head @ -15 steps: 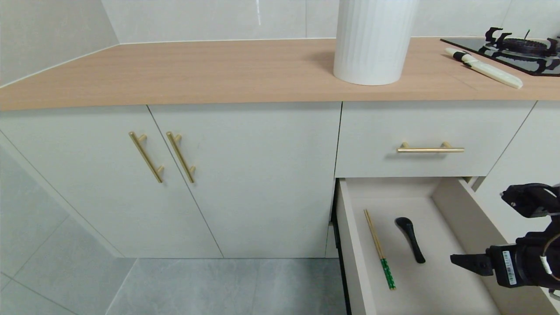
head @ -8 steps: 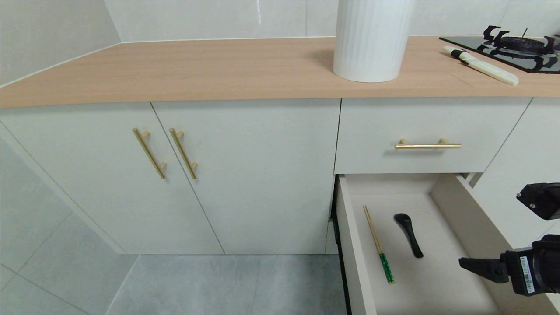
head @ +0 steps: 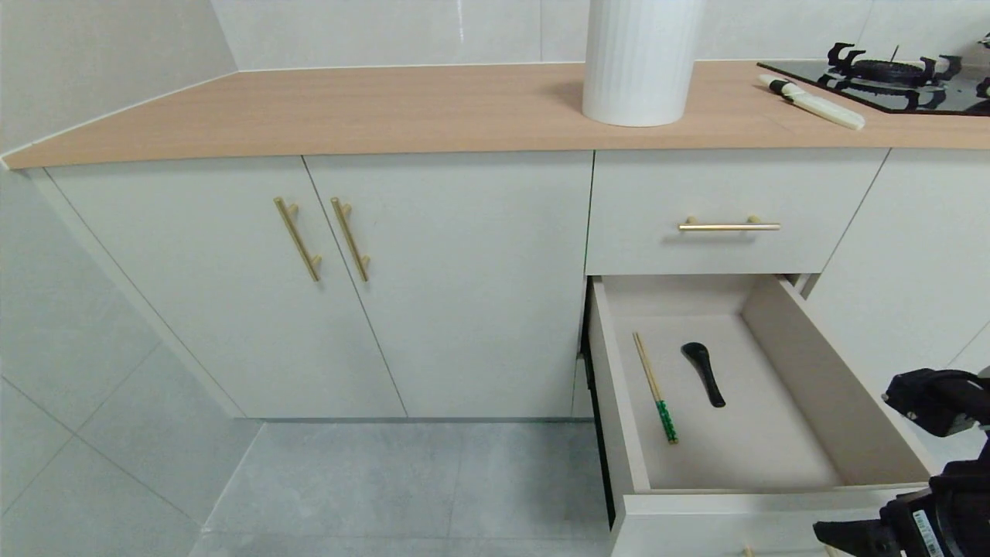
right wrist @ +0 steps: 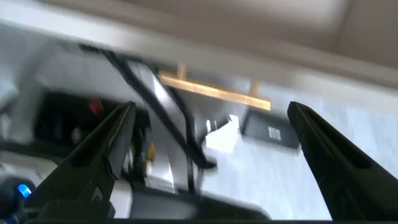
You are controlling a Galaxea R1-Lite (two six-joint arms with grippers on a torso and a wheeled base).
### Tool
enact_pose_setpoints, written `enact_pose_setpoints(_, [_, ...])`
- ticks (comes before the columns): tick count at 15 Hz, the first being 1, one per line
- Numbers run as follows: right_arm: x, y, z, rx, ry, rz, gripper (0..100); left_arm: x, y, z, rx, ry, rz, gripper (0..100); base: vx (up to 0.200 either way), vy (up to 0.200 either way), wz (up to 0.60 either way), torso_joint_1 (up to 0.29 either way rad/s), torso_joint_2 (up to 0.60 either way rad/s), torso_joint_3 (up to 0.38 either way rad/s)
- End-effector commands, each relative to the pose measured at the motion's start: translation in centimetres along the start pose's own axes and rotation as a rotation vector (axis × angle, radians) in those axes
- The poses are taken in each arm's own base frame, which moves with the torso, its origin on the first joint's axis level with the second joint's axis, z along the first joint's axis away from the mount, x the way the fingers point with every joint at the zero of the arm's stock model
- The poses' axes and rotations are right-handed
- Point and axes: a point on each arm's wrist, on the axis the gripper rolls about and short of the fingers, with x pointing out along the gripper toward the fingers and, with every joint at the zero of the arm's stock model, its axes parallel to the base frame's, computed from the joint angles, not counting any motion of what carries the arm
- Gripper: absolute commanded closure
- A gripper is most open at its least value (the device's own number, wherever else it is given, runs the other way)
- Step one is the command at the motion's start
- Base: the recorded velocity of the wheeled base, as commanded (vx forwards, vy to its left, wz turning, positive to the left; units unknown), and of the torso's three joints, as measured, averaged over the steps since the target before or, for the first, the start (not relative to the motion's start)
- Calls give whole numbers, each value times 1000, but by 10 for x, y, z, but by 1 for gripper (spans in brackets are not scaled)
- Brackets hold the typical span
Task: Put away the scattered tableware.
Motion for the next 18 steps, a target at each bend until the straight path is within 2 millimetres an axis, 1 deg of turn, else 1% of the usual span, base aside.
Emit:
enact_pose_setpoints(1, [9, 3, -1, -20, 63, -2, 0, 0, 0, 0, 1, 1, 1, 0, 0, 0, 0, 0, 0, 0])
enact_pose_setpoints(3, [15, 11, -6, -67, 129, 11, 0, 0, 0, 0, 1, 1, 1, 0, 0, 0, 0, 0, 0, 0])
enact_pose_setpoints(5, [26, 13, -6, -72, 180, -1, 0, 0, 0, 0, -1, 0, -1, 0, 0, 0, 0, 0, 0, 0])
enact_pose_setpoints(6, [27, 13, -6, -73, 187, -4, 0, 0, 0, 0, 1, 1, 1, 0, 0, 0, 0, 0, 0, 0])
enact_pose_setpoints(7, [37, 14, -5, -72, 224, -21, 0, 0, 0, 0, 1, 0, 1, 0, 0, 0, 0, 0, 0, 0])
enact_pose_setpoints(8, [42, 15, -5, -77, 234, -52, 0, 0, 0, 0, 1, 1, 1, 0, 0, 0, 0, 0, 0, 0])
enact_pose_setpoints(10, [45, 15, -3, -70, 219, -83, 0, 0, 0, 0, 1, 0, 1, 0, 0, 0, 0, 0, 0, 0])
enact_pose_setpoints(16, [50, 13, 7, 18, 118, -84, 0, 0, 0, 0, 1, 1, 1, 0, 0, 0, 0, 0, 0, 0])
enact_pose_setpoints(18, [55, 12, 9, 36, 124, -93, 0, 0, 0, 0, 1, 1, 1, 0, 0, 0, 0, 0, 0, 0])
